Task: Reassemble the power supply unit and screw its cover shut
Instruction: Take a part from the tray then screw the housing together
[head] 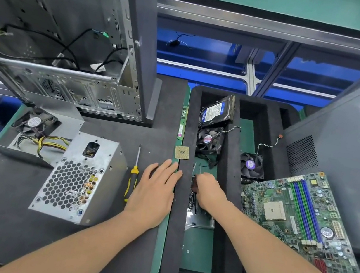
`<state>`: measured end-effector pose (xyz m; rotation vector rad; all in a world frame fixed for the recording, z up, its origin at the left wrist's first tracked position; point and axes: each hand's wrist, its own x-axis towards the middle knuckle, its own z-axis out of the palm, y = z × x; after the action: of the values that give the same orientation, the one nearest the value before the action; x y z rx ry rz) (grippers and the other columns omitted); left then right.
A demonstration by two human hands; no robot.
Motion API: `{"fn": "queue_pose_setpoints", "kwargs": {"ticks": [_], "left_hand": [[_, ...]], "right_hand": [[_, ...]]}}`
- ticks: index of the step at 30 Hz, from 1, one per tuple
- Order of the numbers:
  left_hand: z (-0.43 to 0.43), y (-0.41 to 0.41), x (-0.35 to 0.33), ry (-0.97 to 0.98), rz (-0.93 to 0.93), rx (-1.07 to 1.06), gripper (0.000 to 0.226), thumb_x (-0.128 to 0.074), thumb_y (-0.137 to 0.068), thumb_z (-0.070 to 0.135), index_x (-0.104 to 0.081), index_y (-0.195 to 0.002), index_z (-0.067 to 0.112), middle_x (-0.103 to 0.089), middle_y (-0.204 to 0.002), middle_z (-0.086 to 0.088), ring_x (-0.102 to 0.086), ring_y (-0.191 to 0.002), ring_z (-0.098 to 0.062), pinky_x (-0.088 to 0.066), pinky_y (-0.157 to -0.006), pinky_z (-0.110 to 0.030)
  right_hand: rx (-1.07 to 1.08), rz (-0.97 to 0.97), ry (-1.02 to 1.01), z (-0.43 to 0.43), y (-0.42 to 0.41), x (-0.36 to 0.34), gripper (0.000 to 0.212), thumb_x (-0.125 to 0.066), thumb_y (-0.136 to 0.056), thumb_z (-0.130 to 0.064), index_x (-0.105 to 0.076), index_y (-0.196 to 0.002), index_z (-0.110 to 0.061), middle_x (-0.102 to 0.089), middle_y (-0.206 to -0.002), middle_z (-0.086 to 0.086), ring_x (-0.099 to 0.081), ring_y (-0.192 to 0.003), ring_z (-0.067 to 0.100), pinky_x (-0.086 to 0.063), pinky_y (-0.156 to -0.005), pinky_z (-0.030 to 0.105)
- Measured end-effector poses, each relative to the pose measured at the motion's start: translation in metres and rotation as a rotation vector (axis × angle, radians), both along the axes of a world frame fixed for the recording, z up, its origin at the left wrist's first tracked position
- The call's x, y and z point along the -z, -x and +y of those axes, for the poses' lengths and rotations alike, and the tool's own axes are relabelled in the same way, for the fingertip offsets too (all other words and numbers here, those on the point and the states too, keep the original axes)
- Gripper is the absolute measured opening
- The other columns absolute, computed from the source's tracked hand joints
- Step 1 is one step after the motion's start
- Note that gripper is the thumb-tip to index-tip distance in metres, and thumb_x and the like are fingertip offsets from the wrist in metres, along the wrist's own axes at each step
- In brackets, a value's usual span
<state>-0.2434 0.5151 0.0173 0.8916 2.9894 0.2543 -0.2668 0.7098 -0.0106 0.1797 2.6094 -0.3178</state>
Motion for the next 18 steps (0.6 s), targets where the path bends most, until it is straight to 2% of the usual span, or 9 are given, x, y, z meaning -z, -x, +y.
{"fn": "queue_pose_setpoints", "kwargs": {"ticks": [2,4,7,10,12,14,16,18], "left_hand": [[0.0,0.0,0.0,0.0,-0.003,-0.002,0.061,-0.059,-0.09,0.023,-0.05,-0.15,0.017,-0.044,-0.159,-0.003,-0.031,-0.152,-0.023,-0.026,-0.122,-0.046],[0.0,0.0,0.001,0.001,-0.001,-0.002,0.06,-0.058,-0.091,0.023,-0.049,-0.15,0.017,-0.043,-0.159,-0.003,-0.03,-0.153,-0.023,-0.025,-0.123,-0.046],[0.0,0.0,0.002,0.004,0.008,0.002,0.059,-0.057,-0.091,0.023,-0.05,-0.149,0.017,-0.044,-0.159,-0.003,-0.031,-0.152,-0.023,-0.026,-0.122,-0.046],[0.0,0.001,0.003,0.01,0.013,0.004,0.06,-0.061,-0.089,0.024,-0.052,-0.148,0.017,-0.046,-0.157,-0.004,-0.033,-0.151,-0.024,-0.027,-0.121,-0.046],[-0.001,0.001,0.003,0.019,0.019,0.005,0.06,-0.062,-0.089,0.024,-0.052,-0.148,0.017,-0.046,-0.157,-0.004,-0.034,-0.151,-0.024,-0.028,-0.121,-0.047],[0.0,0.0,0.001,0.046,-0.001,0.006,0.06,-0.062,-0.09,0.023,-0.052,-0.148,0.017,-0.045,-0.159,-0.004,-0.034,-0.152,-0.025,-0.029,-0.121,-0.046],[0.002,-0.001,-0.004,0.075,-0.04,0.003,0.061,-0.059,-0.092,0.021,-0.048,-0.151,0.017,-0.041,-0.162,-0.005,-0.029,-0.154,-0.025,-0.025,-0.124,-0.046],[0.004,-0.001,-0.012,0.115,-0.074,0.01,0.062,-0.05,-0.096,0.016,-0.037,-0.157,0.015,-0.03,-0.167,-0.007,-0.018,-0.157,-0.026,-0.013,-0.127,-0.045]], "right_hand": [[-0.004,-0.003,-0.021,-0.001,-0.001,-0.003,0.013,-0.058,-0.095,0.005,-0.061,-0.108,0.0,-0.049,-0.105,0.013,-0.065,-0.105,0.039,-0.052,-0.08,0.039],[0.04,-0.003,-0.005,-0.002,-0.001,-0.007,0.02,-0.057,-0.097,0.004,-0.058,-0.117,0.0,-0.054,-0.117,0.016,-0.064,-0.11,0.039,-0.051,-0.083,0.04],[0.194,0.046,0.107,0.001,0.001,-0.017,0.017,-0.05,-0.101,-0.002,-0.055,-0.117,0.002,-0.062,-0.116,0.021,-0.067,-0.103,0.04,-0.05,-0.075,0.037],[0.365,0.118,0.312,0.004,0.0,-0.031,0.003,-0.062,-0.095,-0.008,-0.061,-0.097,-0.005,-0.072,-0.099,0.018,-0.076,-0.081,0.032,-0.059,-0.066,0.034],[0.468,0.193,0.457,0.004,-0.001,-0.043,0.01,-0.068,-0.087,-0.005,-0.063,-0.09,-0.013,-0.074,-0.085,0.008,-0.075,-0.067,0.021,-0.061,-0.061,0.029],[0.533,0.262,0.635,0.003,-0.001,-0.057,0.018,-0.071,-0.081,-0.002,-0.07,-0.092,-0.016,-0.076,-0.077,0.002,-0.075,-0.069,0.023,-0.065,-0.072,0.039],[0.541,0.311,0.869,0.004,-0.001,-0.073,0.022,-0.08,-0.082,-0.003,-0.071,-0.099,-0.014,-0.079,-0.084,0.005,-0.076,-0.077,0.028,-0.065,-0.079,0.047],[0.516,0.375,1.069,0.003,-0.002,-0.091,0.027,-0.085,-0.082,-0.005,-0.07,-0.104,-0.011,-0.08,-0.093,0.009,-0.075,-0.083,0.024,-0.062,-0.08,0.038]]}}
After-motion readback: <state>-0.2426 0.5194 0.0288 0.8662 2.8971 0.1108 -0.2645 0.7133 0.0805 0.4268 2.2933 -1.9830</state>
